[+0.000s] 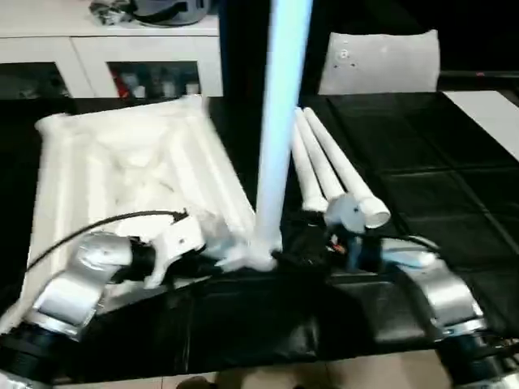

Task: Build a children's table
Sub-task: Rotate leg to tighten

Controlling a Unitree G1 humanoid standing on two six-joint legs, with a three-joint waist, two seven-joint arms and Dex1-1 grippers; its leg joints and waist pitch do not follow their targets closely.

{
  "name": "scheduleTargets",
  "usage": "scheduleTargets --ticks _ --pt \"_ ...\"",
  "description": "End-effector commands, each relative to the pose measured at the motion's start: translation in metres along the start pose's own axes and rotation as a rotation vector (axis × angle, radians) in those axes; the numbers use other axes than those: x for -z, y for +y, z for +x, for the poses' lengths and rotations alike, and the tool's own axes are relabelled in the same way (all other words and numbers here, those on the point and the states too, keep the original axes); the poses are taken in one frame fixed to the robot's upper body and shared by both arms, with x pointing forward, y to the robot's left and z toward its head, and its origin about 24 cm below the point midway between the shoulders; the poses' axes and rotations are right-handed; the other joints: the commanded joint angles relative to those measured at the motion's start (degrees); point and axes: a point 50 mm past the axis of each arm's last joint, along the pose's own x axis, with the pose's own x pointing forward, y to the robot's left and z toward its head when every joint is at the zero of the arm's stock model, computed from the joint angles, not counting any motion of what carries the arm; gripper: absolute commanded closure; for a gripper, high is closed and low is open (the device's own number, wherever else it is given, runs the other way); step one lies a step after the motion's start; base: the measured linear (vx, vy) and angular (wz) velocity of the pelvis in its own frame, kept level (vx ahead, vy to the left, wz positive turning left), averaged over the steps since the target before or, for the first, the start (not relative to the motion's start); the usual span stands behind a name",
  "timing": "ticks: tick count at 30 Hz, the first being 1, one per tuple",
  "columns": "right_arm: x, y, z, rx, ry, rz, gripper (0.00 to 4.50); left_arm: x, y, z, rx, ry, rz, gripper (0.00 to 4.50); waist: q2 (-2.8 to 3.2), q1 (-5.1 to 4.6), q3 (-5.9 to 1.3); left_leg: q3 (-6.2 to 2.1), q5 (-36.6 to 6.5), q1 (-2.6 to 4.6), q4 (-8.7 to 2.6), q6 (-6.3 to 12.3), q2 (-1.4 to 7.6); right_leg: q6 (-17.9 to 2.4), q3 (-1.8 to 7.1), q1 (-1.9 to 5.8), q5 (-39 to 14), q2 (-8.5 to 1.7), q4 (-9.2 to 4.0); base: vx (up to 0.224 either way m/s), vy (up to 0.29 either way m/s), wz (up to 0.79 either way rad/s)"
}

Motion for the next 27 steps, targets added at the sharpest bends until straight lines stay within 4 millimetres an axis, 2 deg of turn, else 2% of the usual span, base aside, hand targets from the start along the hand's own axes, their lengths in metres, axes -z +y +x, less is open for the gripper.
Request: scheduleTargets --ticks 1,4,5,7,11,12,14,21,24,27 --pt "-0.005 0.002 0.002 -0.083 0.019 -0.030 0.05 -0.002 -0.009 0.008 0.138 0.010 0.053 4.50 0.50 -0.20 -3.21 -0.99 -18.15 1.17 -4.58 0.11 2.91 -10.87 2.65 1.87 -17.16 -4.14 -4.60 0.000 0.000 0.00" --pt "-0.004 0.003 0.004 -0.147 0.049 -0.057 0.05 -0.001 -0.009 0.008 0.186 0.030 0.079 4.50 0.49 -0.18 -3.21 -0.99 -18.21 1.13 -4.59 -0.14 2.92 -11.07 2.60 1.91 -17.35 -4.18 -4.52 0.000 0.000 0.00" --pt "-0.004 0.003 0.006 -0.164 0.061 -0.067 0.05 -0.002 -0.008 0.008 0.207 0.034 0.094 4.50 0.08 -0.20 -3.18 -0.88 -18.39 1.21 -4.53 -0.09 2.93 -11.02 2.62 1.78 -17.84 -4.16 -4.63 0.000 0.000 0.00" --pt "-0.003 0.002 0.009 -0.192 0.078 -0.078 0.05 -0.004 -0.007 0.010 0.229 0.038 0.113 4.50 0.09 -0.08 -3.18 -0.97 -18.57 1.30 -4.48 -0.35 2.92 -10.85 2.62 1.77 -19.82 -4.35 -4.60 0.000 0.000 0.00" --pt "0.000 0.002 0.012 -0.252 0.120 -0.093 0.05 -0.004 -0.004 0.010 0.250 0.058 0.151 4.50 0.04 -0.06 -3.22 -0.90 -17.85 1.21 -4.46 -0.32 2.92 -10.82 2.64 1.80 -19.19 -4.30 -4.61 0.000 0.000 0.00" --pt "0.000 0.001 0.014 -0.266 0.130 -0.100 0.22 -0.004 -0.002 0.010 0.253 0.065 0.157 4.50 0.02 -0.01 -3.26 -0.93 -17.74 1.23 -4.49 -0.39 2.99 -11.02 2.62 1.87 -18.62 -4.29 -4.51 0.000 0.000 0.00" --pt "0.000 0.000 0.015 -0.276 0.134 -0.106 0.22 -0.005 0.000 0.009 0.252 0.065 0.162 4.50 -0.25 -0.11 -3.33 -0.90 -17.41 1.09 -4.45 -0.40 2.95 -11.19 2.54 2.03 -18.27 -4.32 -4.38 0.000 0.000 0.00" --pt "0.000 -0.002 0.018 -0.307 0.133 -0.081 0.93 -0.005 0.000 0.009 0.264 0.060 0.165 4.50 -0.21 0.07 -3.40 -0.77 -15.89 1.06 -4.32 0.09 2.99 -11.92 2.54 2.06 -16.34 -4.27 -4.15 0.000 0.000 0.00" --pt "0.000 -0.003 0.019 -0.325 0.124 -0.064 1.06 -0.005 0.001 0.009 0.273 0.056 0.165 4.50 -0.38 0.11 -3.37 -0.75 -15.91 1.07 -4.29 0.25 2.98 -11.88 2.52 2.05 -17.11 -4.32 -4.20 0.000 0.000 0.00" --pt "0.001 -0.004 0.020 -0.335 0.125 -0.050 1.46 -0.004 0.002 0.008 0.273 0.059 0.165 4.50 -0.27 0.13 -3.31 -0.78 -16.49 1.09 -4.33 -0.03 3.00 -11.66 2.51 2.01 -18.33 -4.33 -4.34 0.000 0.000 0.00"
